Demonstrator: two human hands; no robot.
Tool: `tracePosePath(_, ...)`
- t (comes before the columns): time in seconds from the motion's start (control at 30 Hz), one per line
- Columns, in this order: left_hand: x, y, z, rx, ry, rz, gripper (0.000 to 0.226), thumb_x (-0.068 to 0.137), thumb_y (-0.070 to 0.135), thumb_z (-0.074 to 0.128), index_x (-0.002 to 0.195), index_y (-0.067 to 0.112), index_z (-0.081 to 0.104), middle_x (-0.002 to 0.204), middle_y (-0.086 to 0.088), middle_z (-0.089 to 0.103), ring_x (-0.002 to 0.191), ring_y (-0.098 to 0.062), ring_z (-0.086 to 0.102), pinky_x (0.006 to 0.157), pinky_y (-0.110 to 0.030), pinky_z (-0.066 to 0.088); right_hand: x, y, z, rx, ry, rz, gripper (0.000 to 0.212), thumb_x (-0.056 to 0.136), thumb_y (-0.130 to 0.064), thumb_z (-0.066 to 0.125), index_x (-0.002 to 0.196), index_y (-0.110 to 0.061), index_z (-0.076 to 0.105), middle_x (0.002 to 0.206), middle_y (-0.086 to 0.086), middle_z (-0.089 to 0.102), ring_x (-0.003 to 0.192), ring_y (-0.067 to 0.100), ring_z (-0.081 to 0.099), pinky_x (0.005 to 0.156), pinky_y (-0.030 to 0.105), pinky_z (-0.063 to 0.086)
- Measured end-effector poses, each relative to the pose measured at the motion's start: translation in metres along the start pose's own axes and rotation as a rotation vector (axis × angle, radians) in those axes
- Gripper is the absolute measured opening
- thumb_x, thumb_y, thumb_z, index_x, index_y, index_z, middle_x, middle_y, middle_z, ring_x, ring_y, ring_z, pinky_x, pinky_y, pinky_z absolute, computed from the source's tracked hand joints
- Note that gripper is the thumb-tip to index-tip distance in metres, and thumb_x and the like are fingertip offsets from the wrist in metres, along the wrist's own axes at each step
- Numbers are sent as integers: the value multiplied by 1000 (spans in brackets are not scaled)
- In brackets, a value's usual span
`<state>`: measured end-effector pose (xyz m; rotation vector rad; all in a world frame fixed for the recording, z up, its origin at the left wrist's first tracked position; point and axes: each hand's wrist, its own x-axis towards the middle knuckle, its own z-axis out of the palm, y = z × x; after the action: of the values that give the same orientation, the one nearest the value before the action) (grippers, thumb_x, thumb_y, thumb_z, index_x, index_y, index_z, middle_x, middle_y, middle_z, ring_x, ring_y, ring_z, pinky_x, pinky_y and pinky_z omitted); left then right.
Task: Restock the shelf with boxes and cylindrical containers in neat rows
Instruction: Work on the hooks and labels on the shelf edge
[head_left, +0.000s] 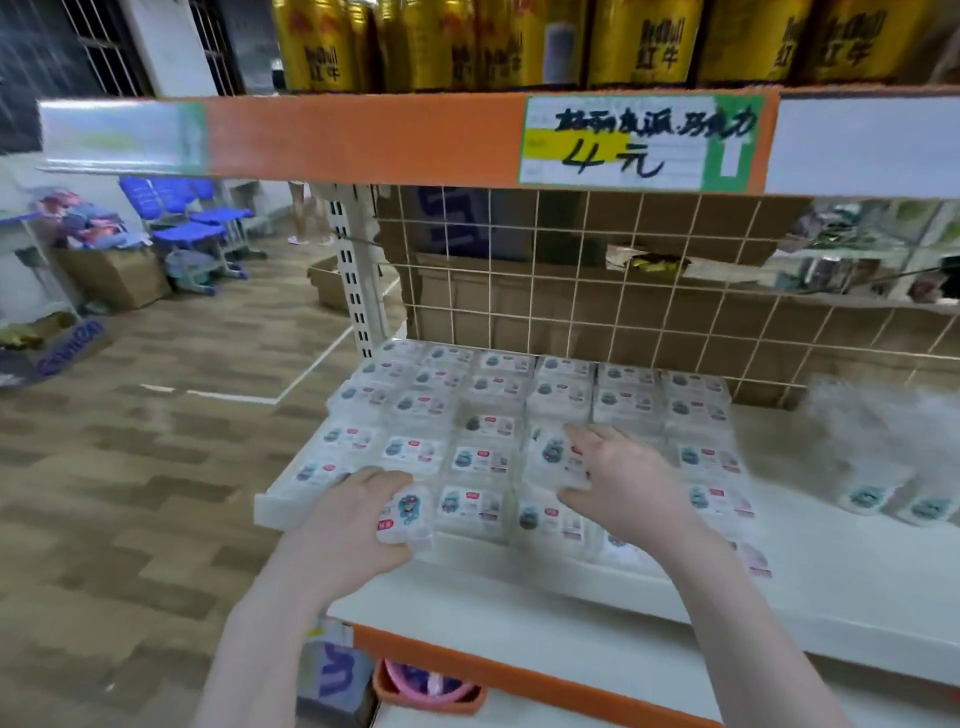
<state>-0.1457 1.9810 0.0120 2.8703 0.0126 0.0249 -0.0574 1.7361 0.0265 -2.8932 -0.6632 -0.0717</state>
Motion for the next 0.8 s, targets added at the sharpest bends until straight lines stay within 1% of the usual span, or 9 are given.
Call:
tracePosePath(0.1, 10, -14, -3, -13, 2, -12, 71, 81, 38, 65, 143, 29, 33, 144, 11, 36, 130, -8, 34, 98, -17, 28, 24, -12, 7, -4, -23, -30, 68, 86, -39, 57, 145, -19, 28, 144, -1, 39, 129, 19, 38, 100, 29, 36)
tracePosePath(0.2, 20, -24, -5, -16, 13, -37, 73, 79, 39, 66, 143, 29, 34, 144, 11, 37, 131, -9, 35, 103, -20, 30, 47, -20, 14, -10, -19, -59, 63, 83, -39, 59, 139, -19, 37, 137, 0, 45, 124, 19, 41, 97, 31, 42)
tracePosePath(0.3, 29, -30, -8, -14, 28, -67, 72, 78, 40, 67, 142, 31, 35, 145, 11, 37, 131, -9, 35, 105, -21, 30, 69, -25, 17, -4, -47, -93, 65, 86, -37, 56, 142, -19, 31, 143, -1, 39, 131, 19, 35, 101, 30, 38)
tracePosePath(0.37, 35, -34, -9, -12, 44, -71, 71, 78, 40, 67, 142, 32, 35, 144, 12, 38, 131, -8, 35, 103, -19, 29, 83, -27, 20, 7, -71, -113, 60, 87, -34, 55, 140, -18, 32, 143, 0, 38, 131, 20, 34, 102, 30, 33)
tracePosePath(0.43, 40, -36, -9, -24, 57, -78, 71, 78, 39, 67, 141, 31, 36, 142, 12, 39, 129, -7, 36, 101, -17, 29, 94, -29, 22, 30, -98, -115, 61, 88, -32, 54, 142, -20, 28, 145, 1, 35, 133, 21, 31, 105, 31, 30)
tracePosePath(0.5, 43, -38, -8, -33, 65, -85, 71, 78, 38, 67, 142, 31, 36, 141, 13, 39, 128, -7, 36, 99, -17, 30, 102, -31, 24, 41, -109, -128, 63, 88, -31, 54, 144, -22, 25, 147, 0, 33, 133, 22, 31, 106, 32, 30)
tracePosePath(0.6, 48, -41, -5, -45, 46, -97, 71, 78, 38, 66, 142, 31, 35, 141, 13, 39, 128, -7, 36, 100, -18, 32, 108, -32, 31, 48, -110, -149, 67, 88, -30, 55, 146, -24, 21, 148, -3, 31, 134, 18, 28, 107, 31, 27)
tracePosePath(0.73, 55, -44, -5, -28, 1, -86, 71, 80, 39, 65, 143, 31, 33, 144, 12, 36, 131, -7, 33, 102, -19, 29, 111, -31, 36, 42, -105, -149, 68, 88, -31, 55, 147, -22, 21, 148, -4, 31, 135, 15, 26, 107, 30, 27)
tracePosePath(0.8, 59, -46, -7, -25, -4, -67, 72, 80, 40, 66, 143, 31, 33, 143, 13, 37, 131, -7, 34, 101, -18, 29, 113, -31, 37, 57, -98, -140, 68, 88, -31, 55, 147, -22, 22, 149, -4, 31, 136, 15, 26, 107, 30, 27)
